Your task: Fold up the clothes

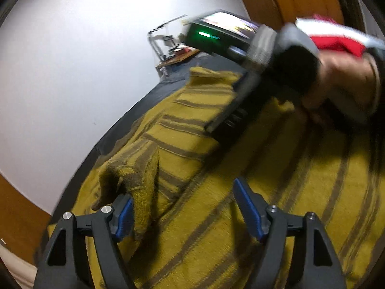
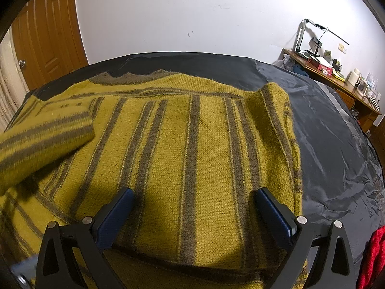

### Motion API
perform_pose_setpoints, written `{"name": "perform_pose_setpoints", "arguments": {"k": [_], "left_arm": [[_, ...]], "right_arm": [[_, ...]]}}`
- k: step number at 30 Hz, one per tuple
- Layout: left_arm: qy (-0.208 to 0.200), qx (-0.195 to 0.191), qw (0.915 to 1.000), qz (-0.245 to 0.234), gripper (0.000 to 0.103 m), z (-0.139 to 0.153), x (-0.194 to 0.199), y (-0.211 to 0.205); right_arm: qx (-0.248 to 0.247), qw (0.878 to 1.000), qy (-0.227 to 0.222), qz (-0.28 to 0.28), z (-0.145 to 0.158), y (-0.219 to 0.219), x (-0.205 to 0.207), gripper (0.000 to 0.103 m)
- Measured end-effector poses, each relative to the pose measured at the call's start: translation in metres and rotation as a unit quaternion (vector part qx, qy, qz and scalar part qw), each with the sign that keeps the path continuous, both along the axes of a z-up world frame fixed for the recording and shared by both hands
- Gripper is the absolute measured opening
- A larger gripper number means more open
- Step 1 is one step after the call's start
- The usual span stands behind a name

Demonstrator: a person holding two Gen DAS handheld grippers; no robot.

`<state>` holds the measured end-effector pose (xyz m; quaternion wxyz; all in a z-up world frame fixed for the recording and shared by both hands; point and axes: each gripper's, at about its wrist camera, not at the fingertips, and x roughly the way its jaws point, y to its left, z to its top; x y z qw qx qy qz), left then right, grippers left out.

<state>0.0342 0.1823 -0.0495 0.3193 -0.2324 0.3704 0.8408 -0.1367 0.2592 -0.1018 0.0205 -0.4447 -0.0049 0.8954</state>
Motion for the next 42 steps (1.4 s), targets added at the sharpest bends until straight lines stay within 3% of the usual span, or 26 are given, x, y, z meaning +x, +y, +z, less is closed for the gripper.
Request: {"name": "perform_pose_setpoints", "arguments": {"k": [12,19,21,24,27,33,36,42], "left_arm": [[-0.005,-0.02,0.9997,0.014,0.08,-0.009,0.007,0.015],[-0.1,0.038,0.9937,-0.034,0.082,0.012,0.028,0.0],[-0.093,0.038,0.9943,-0.037,0.084,0.014,0.034,0.0],[-0.076,0.007,0.9969,-0.019,0.084,0.001,0.038,0.002],[-0.072,0.01,0.997,-0.026,0.084,-0.002,0.048,-0.002],[-0.046,-0.001,0.9959,-0.078,0.084,0.002,0.081,0.002],[-0.036,-0.012,0.9935,-0.107,0.084,0.0,0.095,0.009],[-0.041,-0.013,0.992,-0.119,0.084,0.0,0.089,0.01]], "right_arm": [[-0.008,1.0,0.003,-0.002,0.002,0.003,0.001,0.102],[-0.002,1.0,0.002,-0.002,0.002,0.001,0.0,0.102],[-0.006,1.0,0.003,-0.003,0.003,0.002,0.001,0.102],[-0.007,1.0,0.017,-0.017,0.008,0.005,0.008,0.102],[-0.034,0.998,0.042,-0.025,0.022,0.009,0.021,0.102],[-0.058,0.996,0.067,-0.014,0.045,0.009,0.039,0.102],[-0.1,0.993,0.061,0.005,0.047,0.009,0.044,0.102],[-0.151,0.987,0.054,0.032,0.045,0.007,0.054,0.102]]}}
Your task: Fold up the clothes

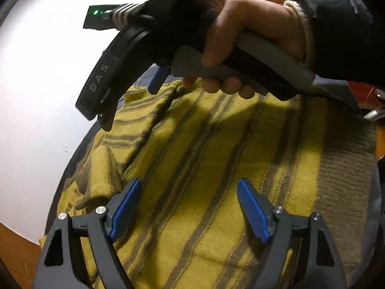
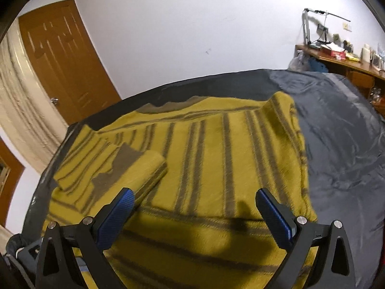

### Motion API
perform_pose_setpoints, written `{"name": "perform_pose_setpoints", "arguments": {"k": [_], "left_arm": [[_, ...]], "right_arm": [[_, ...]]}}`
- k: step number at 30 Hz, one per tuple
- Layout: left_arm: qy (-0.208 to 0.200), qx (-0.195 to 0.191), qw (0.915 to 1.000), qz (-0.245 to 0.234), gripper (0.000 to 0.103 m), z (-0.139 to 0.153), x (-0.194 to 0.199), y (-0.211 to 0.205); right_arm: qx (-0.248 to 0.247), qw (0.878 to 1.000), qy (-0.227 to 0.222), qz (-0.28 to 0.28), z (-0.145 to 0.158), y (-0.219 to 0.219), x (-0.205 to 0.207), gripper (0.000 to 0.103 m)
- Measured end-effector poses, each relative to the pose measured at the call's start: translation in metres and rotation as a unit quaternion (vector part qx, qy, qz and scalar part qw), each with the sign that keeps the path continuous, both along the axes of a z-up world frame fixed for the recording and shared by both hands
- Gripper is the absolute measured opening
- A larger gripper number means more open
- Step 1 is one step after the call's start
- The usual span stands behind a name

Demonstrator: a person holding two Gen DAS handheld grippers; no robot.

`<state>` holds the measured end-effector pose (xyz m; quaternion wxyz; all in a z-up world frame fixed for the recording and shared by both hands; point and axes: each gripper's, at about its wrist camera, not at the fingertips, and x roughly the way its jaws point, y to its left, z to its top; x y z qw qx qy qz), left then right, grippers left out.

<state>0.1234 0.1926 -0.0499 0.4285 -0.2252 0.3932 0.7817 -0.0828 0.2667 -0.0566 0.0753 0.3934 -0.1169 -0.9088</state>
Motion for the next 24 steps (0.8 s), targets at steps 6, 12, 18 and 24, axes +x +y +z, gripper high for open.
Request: {"name": "perform_pose_setpoints", "arguments": {"k": [6,12,18,24], "left_arm": [[-0.051,0.034,0.9979,0.021,0.084,0.014,-0.006,-0.043],[-0.065,0.068,0.9898,0.108,0.084,0.021,-0.027,-0.1],[-0.082,0.104,0.9684,0.212,0.084,0.025,-0.063,-0.14],[-0.101,0.124,0.9406,0.3,0.084,0.02,-0.097,-0.179]], "right_arm": [[0.01,0.998,0.005,0.061,0.009,-0.034,0.005,0.102],[0.111,0.982,-0.018,0.153,0.0,-0.105,-0.004,0.102],[0.18,0.978,-0.044,0.096,-0.017,-0.122,-0.022,0.102],[0.056,0.996,-0.062,0.002,-0.014,-0.059,-0.021,0.102]]}}
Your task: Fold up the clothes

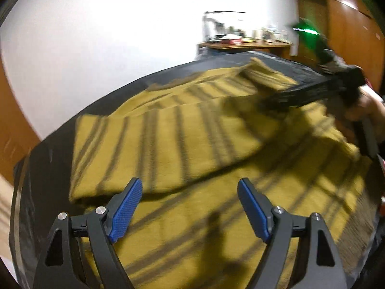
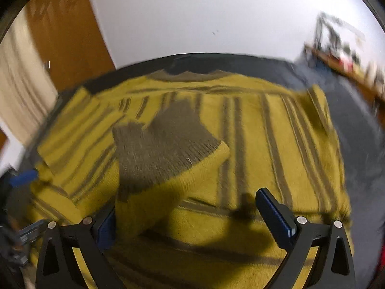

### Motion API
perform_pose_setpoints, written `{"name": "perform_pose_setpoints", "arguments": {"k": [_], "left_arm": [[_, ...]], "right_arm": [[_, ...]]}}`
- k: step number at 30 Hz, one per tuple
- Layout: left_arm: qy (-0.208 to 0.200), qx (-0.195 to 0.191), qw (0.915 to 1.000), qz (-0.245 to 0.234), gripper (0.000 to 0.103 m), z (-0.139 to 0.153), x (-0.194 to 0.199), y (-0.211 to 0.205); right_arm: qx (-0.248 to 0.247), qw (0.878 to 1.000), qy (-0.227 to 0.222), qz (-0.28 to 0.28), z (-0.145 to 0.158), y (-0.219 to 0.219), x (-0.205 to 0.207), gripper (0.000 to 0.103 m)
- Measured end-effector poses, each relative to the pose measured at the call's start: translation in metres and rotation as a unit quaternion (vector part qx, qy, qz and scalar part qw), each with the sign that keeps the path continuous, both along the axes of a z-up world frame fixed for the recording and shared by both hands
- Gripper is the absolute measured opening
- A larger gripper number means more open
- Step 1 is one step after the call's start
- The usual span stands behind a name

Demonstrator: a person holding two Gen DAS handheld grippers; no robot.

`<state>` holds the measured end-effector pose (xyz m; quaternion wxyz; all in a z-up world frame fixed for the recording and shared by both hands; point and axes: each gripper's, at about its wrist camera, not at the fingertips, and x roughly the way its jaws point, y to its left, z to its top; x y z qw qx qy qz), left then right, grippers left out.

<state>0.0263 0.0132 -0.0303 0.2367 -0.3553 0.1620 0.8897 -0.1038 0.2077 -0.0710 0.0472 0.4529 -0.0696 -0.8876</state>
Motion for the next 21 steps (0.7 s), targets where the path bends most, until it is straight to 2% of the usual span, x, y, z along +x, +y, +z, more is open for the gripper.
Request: {"name": "perform_pose_setpoints", "arguments": {"k": [3,7,10,12,13,14,19,21], "left_arm": [[-0.03,0.019,0.9985,0.043,0.084,-0.008,-0.018,-0.015],[-0.076,0.052,0.9925,0.081,0.084,-0.025,-0.045,-0.025],[-0.087,0.064,0.989,0.101,0.084,-0.029,-0.049,-0.034],[-0.089,0.07,0.9876,0.108,0.084,-0.031,-0.05,-0.039],[-0.09,0.072,0.9871,0.111,0.084,-0.031,-0.051,-0.04],[-0.09,0.075,0.9867,0.113,0.084,-0.032,-0.052,-0.041],[-0.099,0.08,0.9837,0.127,0.084,-0.035,-0.056,-0.048],[-0.099,0.085,0.9825,0.133,0.084,-0.032,-0.057,-0.052]], "right_arm": [[-0.01,1.0,0.006,-0.027,-0.002,0.014,0.004,0.102],[-0.066,0.997,0.016,-0.021,-0.001,0.025,0.006,0.102],[-0.078,0.997,0.023,-0.014,0.001,0.029,0.006,0.1],[-0.082,0.996,0.021,-0.017,-0.001,0.032,0.006,0.079],[-0.083,0.996,0.018,-0.021,-0.002,0.036,0.006,0.06],[-0.084,0.996,0.015,-0.027,-0.002,0.039,0.005,0.047],[-0.101,0.994,0.012,-0.04,0.001,0.058,0.007,0.014],[-0.102,0.994,0.014,-0.044,0.005,0.062,0.008,0.011]]}}
